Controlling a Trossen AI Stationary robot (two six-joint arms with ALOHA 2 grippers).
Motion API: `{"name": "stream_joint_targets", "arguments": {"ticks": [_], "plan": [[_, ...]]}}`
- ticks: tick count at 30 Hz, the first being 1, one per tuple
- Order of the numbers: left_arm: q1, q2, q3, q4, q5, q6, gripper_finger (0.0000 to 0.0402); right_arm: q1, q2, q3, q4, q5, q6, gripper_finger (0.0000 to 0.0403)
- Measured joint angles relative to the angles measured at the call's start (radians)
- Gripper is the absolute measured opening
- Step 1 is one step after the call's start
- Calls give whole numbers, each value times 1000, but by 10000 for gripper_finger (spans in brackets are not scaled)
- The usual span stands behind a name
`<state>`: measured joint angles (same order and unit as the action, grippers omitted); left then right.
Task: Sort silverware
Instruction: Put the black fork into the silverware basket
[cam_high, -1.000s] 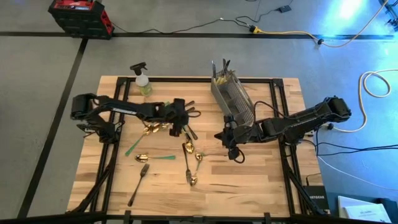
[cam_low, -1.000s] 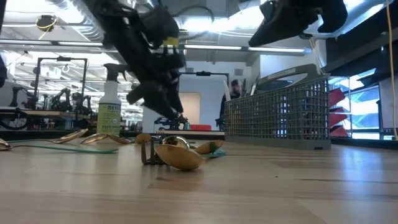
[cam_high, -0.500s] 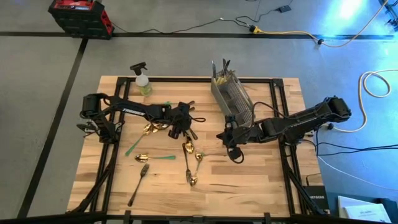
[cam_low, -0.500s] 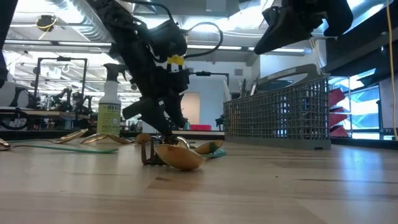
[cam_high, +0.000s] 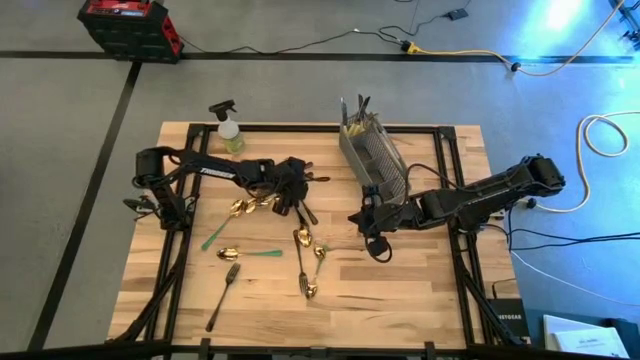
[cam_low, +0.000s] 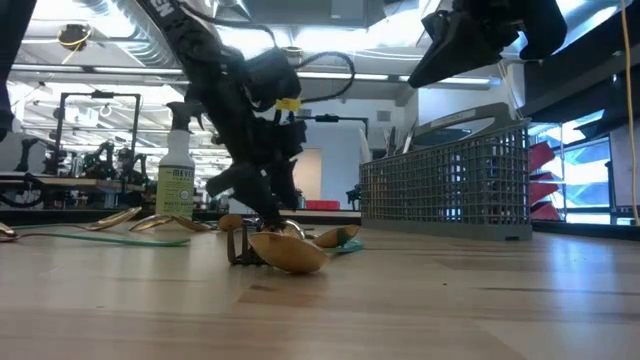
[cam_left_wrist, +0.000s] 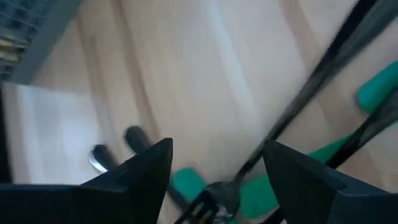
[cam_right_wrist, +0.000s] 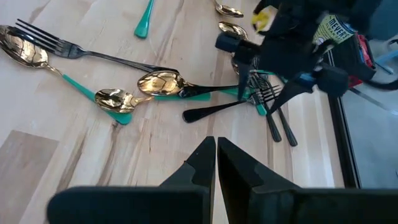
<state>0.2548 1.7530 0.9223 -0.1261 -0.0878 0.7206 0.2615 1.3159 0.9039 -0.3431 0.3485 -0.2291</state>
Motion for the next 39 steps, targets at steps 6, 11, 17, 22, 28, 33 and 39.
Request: {"name": "stream_joint_targets", "arguments": {"ticks": [6, 11, 17, 22, 28, 33, 39], "plan": [[-15, 75, 3, 65, 1, 2, 237, 0, 0, 0, -4, 0, -1, 1], [-15, 91, 4, 75, 4, -1, 236, 0, 0, 0, -5, 1, -1, 1], [-10, 94, 9, 44, 34, 12, 180, 0, 0, 0, -5, 1, -2, 1], [-10, 95, 9, 41, 70, 9, 129, 0, 0, 0, -5, 1, -2, 1], [-16, 95, 8, 29, 107, -28, 88, 0, 0, 0, -5, 1, -1, 1], [-57, 97, 9, 5, 84, -53, 48, 0, 0, 0, -5, 1, 0, 1], [-115, 88, 8, -13, 62, -69, 5, 0, 0, 0, -5, 0, 0, 1]]}}
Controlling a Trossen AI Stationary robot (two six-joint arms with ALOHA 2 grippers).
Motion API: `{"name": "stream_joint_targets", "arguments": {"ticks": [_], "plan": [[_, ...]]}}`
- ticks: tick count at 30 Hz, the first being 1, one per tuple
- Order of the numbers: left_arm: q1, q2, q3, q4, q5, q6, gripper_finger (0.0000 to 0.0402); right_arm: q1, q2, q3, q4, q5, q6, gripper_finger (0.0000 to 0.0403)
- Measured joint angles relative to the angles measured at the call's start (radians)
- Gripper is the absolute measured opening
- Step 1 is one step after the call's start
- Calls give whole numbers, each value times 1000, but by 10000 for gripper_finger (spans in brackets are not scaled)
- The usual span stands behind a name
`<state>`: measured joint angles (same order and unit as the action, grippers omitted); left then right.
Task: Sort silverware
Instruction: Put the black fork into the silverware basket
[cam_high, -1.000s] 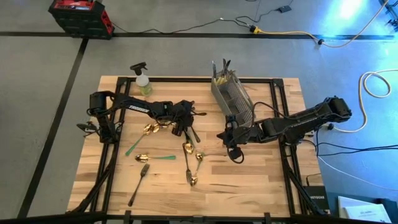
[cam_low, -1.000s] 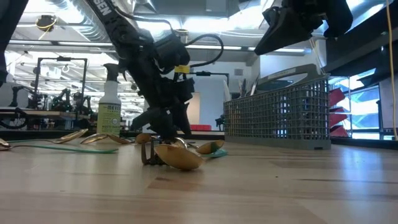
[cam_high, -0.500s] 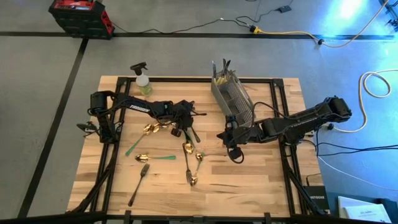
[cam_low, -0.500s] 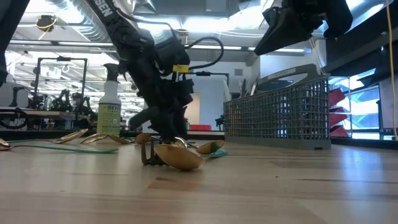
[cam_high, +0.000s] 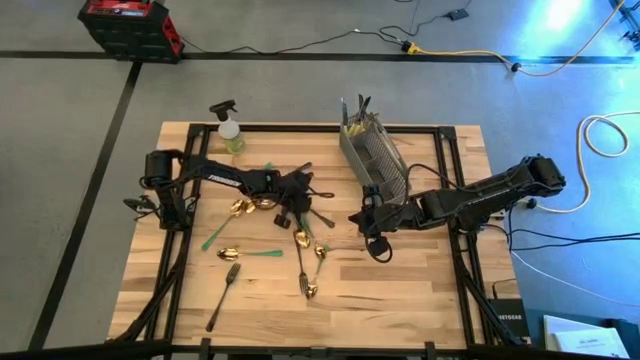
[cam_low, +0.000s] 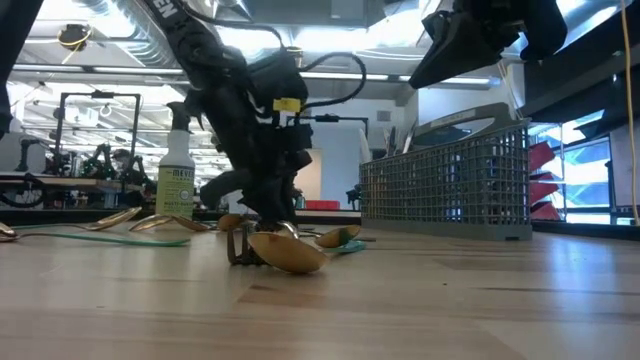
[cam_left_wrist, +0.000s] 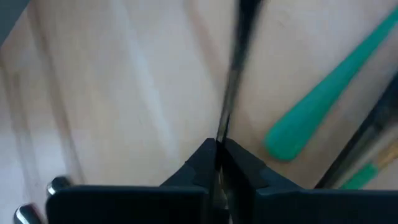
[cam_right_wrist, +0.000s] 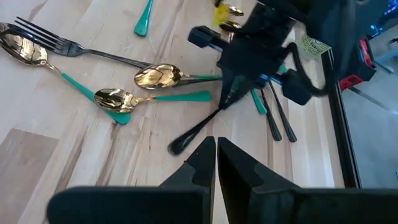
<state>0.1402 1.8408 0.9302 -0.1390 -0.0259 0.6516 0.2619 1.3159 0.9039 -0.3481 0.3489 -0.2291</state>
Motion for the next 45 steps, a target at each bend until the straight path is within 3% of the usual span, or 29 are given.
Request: {"name": "stream_joint_targets", "arguments": {"ticks": [9, 15, 22, 29, 38, 45], "plan": [[-88, -74, 71, -131, -101, -64, 1, 0, 0, 0, -13, 5, 83, 1], [-143, -98, 145, -224, -244, -64, 0, 0, 0, 0, -31, 16, 96, 1], [-212, -104, 203, -253, -496, 29, 0, 0, -64, 0, -288, 268, 331, 1], [-239, -105, 292, -251, -552, 101, 0, 54, -172, -22, -413, 321, 486, 1], [-169, -105, 428, -145, -560, 475, 0, 197, -346, -123, -512, 428, 724, 1], [-55, -106, 505, 58, -550, 974, 0, 321, -416, -171, -527, 461, 876, 1]]}}
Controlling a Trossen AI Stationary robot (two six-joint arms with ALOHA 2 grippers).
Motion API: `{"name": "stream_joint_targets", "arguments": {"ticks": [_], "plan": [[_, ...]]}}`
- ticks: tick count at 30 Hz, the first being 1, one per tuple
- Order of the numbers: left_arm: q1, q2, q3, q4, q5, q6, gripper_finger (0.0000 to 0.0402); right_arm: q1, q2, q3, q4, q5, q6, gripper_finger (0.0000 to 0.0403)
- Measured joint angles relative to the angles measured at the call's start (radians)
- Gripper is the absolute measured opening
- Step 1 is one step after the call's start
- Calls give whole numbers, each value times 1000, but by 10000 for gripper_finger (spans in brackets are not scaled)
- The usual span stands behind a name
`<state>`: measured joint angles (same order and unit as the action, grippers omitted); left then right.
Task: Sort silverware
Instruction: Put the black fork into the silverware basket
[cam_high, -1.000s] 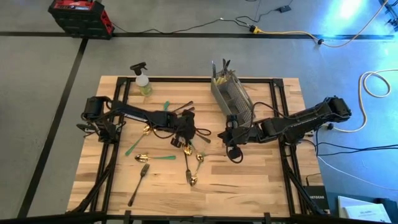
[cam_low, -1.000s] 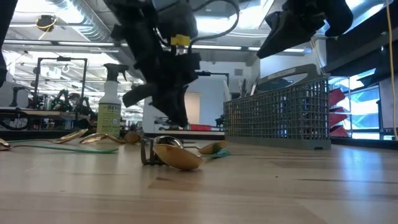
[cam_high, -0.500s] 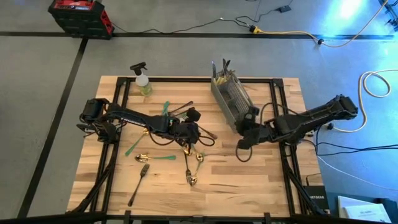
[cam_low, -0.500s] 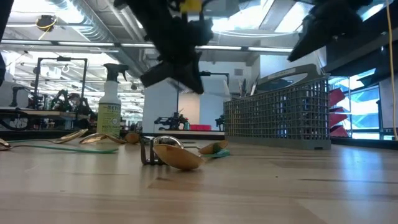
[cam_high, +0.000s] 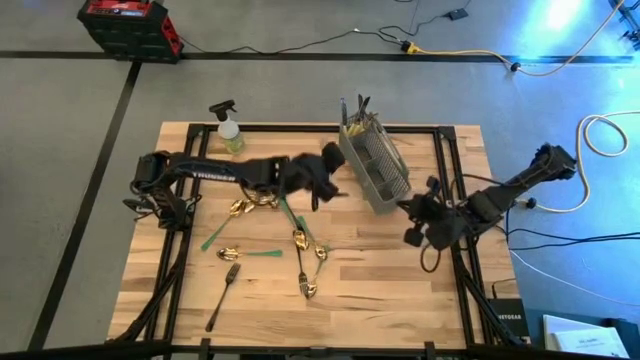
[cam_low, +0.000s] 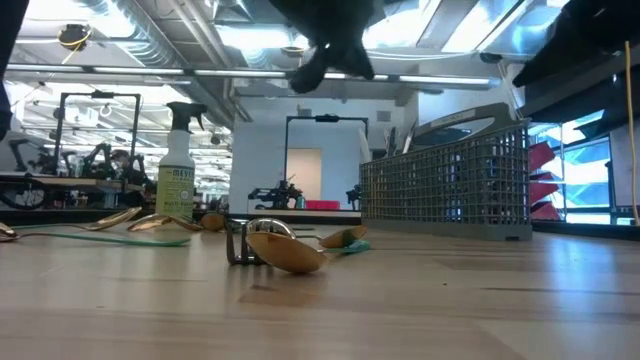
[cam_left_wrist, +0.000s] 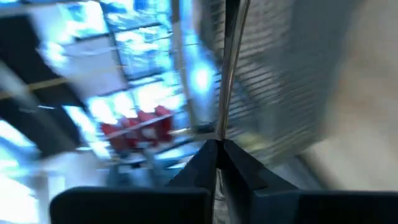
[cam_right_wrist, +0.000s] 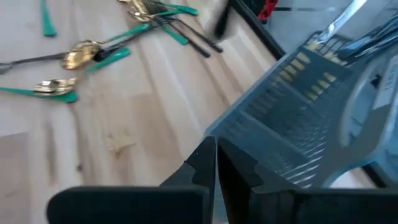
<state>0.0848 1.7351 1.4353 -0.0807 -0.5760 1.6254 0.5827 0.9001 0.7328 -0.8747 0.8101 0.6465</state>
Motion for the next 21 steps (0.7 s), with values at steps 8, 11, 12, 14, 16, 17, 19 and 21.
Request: {"name": "stream_joint_targets", "arguments": {"ticks": [8, 11, 12, 14, 16, 17, 19, 21], "plan": [[157, 19, 20, 124, 160, 458, 0, 67, 0, -57, 2, 14, 36, 1], [201, 62, 20, 182, 260, 587, 0, 65, 1, -57, 9, 21, 41, 1], [211, 81, 20, 207, 281, 618, 0, 65, 1, -57, 14, 21, 48, 1], [229, 122, 20, 281, 312, 675, 0, 66, 1, -57, 17, 16, 65, 1], [247, 163, 20, 375, 336, 740, 0, 66, 1, -57, 17, 6, 90, 1], [256, 186, 20, 440, 345, 766, 0, 66, 1, -57, 17, -2, 107, 1], [270, 230, 44, 482, 346, 778, 0, 66, 1, -57, 18, -18, 133, 1], [277, 255, 71, 445, 321, 795, 0, 66, 3, -57, 19, -25, 140, 1]]}}
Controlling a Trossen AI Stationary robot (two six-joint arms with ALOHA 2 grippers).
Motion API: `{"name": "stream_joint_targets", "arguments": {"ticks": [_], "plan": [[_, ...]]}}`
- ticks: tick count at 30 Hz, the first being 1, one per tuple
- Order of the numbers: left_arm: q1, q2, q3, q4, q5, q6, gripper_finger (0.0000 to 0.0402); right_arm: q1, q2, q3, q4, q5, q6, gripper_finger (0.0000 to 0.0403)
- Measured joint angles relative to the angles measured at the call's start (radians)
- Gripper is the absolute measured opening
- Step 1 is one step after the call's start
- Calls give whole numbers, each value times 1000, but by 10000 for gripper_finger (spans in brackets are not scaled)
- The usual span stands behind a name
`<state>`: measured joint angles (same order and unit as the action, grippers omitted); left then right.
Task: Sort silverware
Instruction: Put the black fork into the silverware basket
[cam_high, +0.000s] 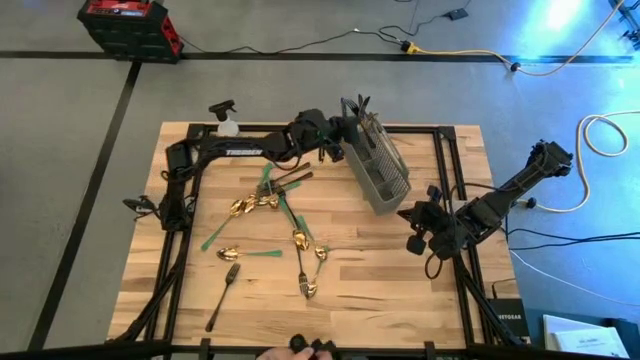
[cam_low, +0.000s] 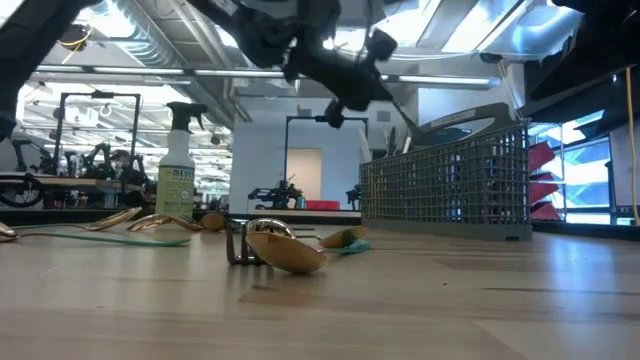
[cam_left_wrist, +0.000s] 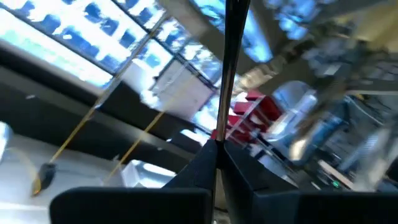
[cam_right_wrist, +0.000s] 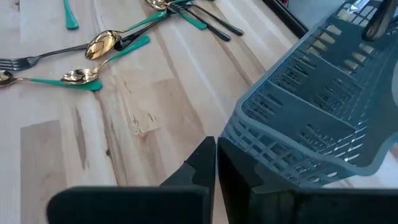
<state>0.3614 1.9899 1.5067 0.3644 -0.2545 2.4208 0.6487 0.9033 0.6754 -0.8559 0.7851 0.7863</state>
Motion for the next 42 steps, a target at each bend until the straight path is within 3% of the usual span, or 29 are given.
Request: {"name": "stream_joint_targets", "arguments": {"ticks": [7, 15, 27, 42], "plan": [[9, 36, 38, -23, -83, 63, 0, 0, 52, 0, 2, -2, 6, 1], [7, 39, 38, -69, -83, 70, 0, 0, 89, 0, 2, -3, 3, 1], [-41, 41, 38, -189, 26, 74, 1, 0, 89, 0, 2, -3, -6, 1], [-48, 41, 37, -262, 76, 74, 18, -1, 89, 0, 51, -18, -5, 1]]}}
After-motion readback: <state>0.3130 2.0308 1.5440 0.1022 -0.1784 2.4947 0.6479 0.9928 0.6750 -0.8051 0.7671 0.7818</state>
